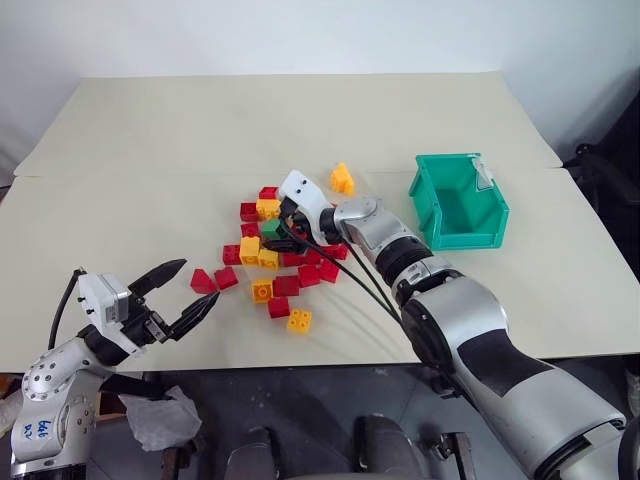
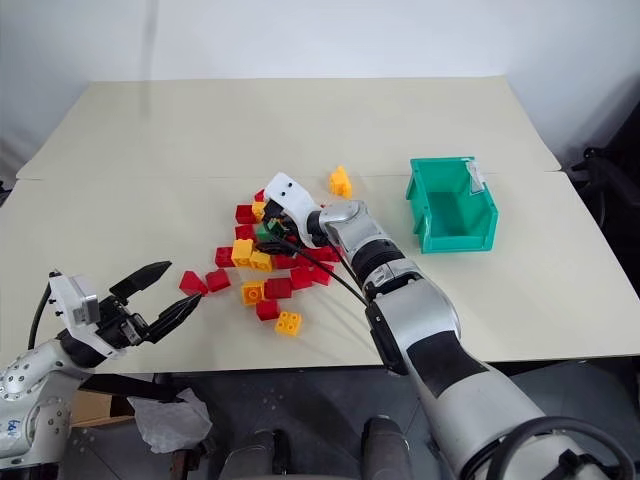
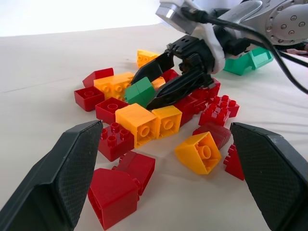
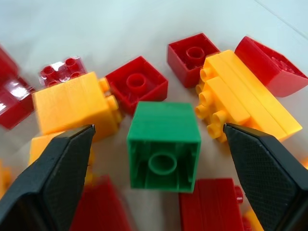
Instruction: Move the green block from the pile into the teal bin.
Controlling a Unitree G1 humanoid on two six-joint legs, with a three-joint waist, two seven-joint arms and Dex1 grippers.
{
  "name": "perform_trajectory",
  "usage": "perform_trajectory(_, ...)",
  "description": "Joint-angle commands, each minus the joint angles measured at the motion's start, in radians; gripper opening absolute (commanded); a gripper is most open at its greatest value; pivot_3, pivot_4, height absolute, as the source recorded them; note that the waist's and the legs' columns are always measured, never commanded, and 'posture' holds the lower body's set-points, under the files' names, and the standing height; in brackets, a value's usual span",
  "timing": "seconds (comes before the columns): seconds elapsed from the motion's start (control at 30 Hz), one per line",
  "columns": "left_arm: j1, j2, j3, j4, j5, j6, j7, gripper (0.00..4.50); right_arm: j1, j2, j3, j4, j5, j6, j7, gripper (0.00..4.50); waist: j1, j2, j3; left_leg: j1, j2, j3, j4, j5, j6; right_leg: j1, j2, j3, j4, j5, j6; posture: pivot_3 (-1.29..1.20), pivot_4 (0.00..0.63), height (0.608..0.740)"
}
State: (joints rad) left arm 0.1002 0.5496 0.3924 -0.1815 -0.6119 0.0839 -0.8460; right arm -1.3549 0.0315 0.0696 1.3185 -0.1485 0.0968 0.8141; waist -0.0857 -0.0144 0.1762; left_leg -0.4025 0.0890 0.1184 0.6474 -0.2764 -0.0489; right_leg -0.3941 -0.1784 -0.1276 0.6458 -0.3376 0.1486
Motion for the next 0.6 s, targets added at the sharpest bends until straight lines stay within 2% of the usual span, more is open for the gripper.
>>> perform_trajectory(0.03,0.020,-0.011,0.021,-0.037,0.002,-0.025,0.011,4.50,-0.006,0.006,-0.002,-0.007,0.008,0.007,0.030,3.84,-0.001,0.000,0.000,0.000,0.000,0.000,0.000,0.000,0.000,0.000,0.000,0.000,0.000,0.000,0.000,0.00,0.150,0.740)
perform_trajectory(0.23,-0.009,-0.004,0.004,-0.036,-0.001,-0.025,0.002,4.50,-0.012,-0.052,-0.036,-0.038,0.049,-0.025,0.112,1.77,0.003,0.000,0.000,0.000,0.000,0.000,0.000,0.000,0.000,0.000,0.000,0.000,0.000,0.000,0.000,0.00,0.150,0.740)
perform_trajectory(0.27,-0.014,-0.002,0.000,-0.037,0.000,-0.023,-0.001,4.50,-0.012,-0.060,-0.041,-0.043,0.056,-0.031,0.128,1.53,0.006,0.000,0.000,0.000,0.000,0.000,0.000,0.000,0.000,0.000,0.000,0.000,0.000,0.000,0.000,0.00,0.150,0.740)
perform_trajectory(0.47,-0.096,0.012,-0.082,-0.057,-0.002,0.011,-0.040,4.50,0.046,-0.172,-0.129,-0.160,0.172,-0.167,0.255,1.52,0.005,0.000,0.000,-0.001,0.000,0.000,0.000,0.000,0.000,0.000,0.000,0.000,-0.001,0.000,0.000,0.00,0.150,0.740)
perform_trajectory(0.6,-0.172,0.013,-0.186,-0.069,0.016,0.030,-0.088,4.50,0.156,-0.283,-0.201,-0.374,0.290,-0.121,0.337,1.52,0.008,0.000,0.000,-0.001,0.000,0.000,0.000,0.000,0.000,0.000,0.000,0.000,-0.002,0.000,0.000,0.00,0.150,0.740)
